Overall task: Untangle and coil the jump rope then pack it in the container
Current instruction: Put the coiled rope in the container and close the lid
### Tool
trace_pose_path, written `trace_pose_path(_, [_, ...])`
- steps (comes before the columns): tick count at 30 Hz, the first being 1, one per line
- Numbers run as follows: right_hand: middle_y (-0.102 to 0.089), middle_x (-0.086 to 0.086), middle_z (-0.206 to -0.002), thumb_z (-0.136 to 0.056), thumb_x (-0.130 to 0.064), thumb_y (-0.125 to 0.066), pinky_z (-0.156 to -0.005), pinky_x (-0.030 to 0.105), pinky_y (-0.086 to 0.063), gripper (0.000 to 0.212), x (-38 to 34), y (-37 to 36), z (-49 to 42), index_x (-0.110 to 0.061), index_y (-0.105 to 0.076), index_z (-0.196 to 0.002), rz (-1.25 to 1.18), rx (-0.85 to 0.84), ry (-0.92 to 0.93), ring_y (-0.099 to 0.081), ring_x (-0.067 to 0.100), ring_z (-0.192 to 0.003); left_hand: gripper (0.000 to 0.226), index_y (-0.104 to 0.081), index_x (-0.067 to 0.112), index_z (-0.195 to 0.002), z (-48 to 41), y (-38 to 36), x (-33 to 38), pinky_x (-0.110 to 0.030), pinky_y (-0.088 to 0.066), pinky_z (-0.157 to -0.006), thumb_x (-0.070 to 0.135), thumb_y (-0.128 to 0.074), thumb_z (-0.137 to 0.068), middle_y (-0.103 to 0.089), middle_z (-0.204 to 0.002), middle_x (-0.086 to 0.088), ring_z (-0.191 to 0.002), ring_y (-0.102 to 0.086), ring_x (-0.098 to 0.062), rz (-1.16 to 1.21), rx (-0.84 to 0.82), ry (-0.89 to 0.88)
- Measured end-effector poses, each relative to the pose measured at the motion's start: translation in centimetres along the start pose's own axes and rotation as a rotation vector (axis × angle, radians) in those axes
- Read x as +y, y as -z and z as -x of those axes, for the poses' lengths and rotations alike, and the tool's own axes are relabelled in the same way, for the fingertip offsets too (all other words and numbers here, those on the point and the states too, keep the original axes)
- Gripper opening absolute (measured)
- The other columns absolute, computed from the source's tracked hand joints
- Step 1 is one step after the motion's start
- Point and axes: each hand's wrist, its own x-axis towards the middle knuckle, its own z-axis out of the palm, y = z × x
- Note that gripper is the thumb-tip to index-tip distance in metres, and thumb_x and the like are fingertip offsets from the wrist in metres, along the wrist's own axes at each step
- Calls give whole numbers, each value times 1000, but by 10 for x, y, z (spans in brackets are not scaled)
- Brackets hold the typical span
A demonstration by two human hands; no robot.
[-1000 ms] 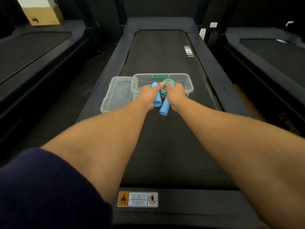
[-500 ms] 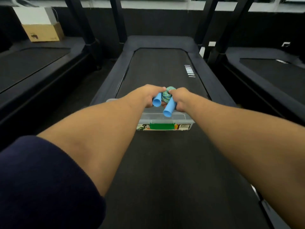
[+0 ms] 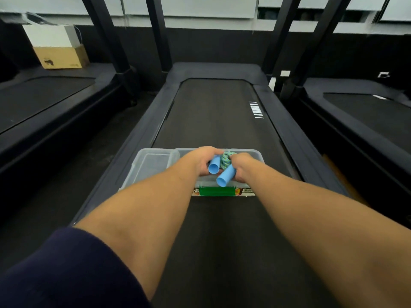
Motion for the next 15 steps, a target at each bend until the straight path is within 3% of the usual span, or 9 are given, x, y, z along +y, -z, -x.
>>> trace_pose_path(2, [-67,21,-110,-104,-17,-36,-67,57,-60,27,-3,-5,2,-1,-57,-112,-67,-24,-7,-69,39,-97,17,-57,-3,-110,1,0,1,-48,-58,-77,10,-51,-100,-67,-101,-18,-89,-68,-30,-5,14,-19])
trace_pose_path(4, [-68,17,-111,-105,-19,-36,-86,55,-56,31,-4,-7,10,0,-59,-115,-65,-35,-30,-67,33,-105,16,-58,-4,-100,5,-1,2,-43,-55,-66,6,-46,-101,-66,-93,-17,-79,-66,-28,1,40,-46])
trace_pose_path(5, [-67,15,-111,-105,-20,-36,-91,53,-54,32,-4,-7,10,0,-60,-116,-96,-35,-67,-67,32,-107,18,-58,-6,-104,3,0,1,-43,-55,-65,6,-45,-100,-67,-95,-18,-79,-66,-28,15,43,-55])
trace_pose_path(8, [-67,12,-118,-105,-20,-38,-83,54,-55,31,-1,-7,16,-4,-58,-122,-105,-26,-100,-68,32,-108,23,-56,-7,-117,7,6,-5,-47,-60,-72,3,-50,-97,-68,-104,-21,-85,-70,-32,-22,58,-89])
trace_pose_path(12, [-58,14,-120,-106,-10,-38,-74,56,-50,25,10,-7,23,-6,-49,-128,-34,2,-69,-64,36,-112,21,-50,-4,-114,12,13,-11,-36,-58,-52,-3,-53,-93,-59,-105,-21,-61,-72,-27,-290,25,-92])
trace_pose_path(13, [-54,15,-123,-106,-8,-39,-75,56,-49,27,12,-8,25,-6,-47,-131,6,-10,-57,-63,36,-114,20,-51,-2,-111,10,14,-14,-34,-59,-52,-6,-53,-91,-57,-103,-19,-60,-72,-23,-355,16,-97])
trace_pose_path(15, [-50,14,-126,-105,-6,-41,-81,54,-48,26,13,-7,26,-8,-46,-131,47,-3,-22,-59,35,-110,21,-56,4,-103,6,19,-18,-44,-62,-78,-9,-53,-87,-57,-113,-18,-88,-72,-26,-482,-4,-126])
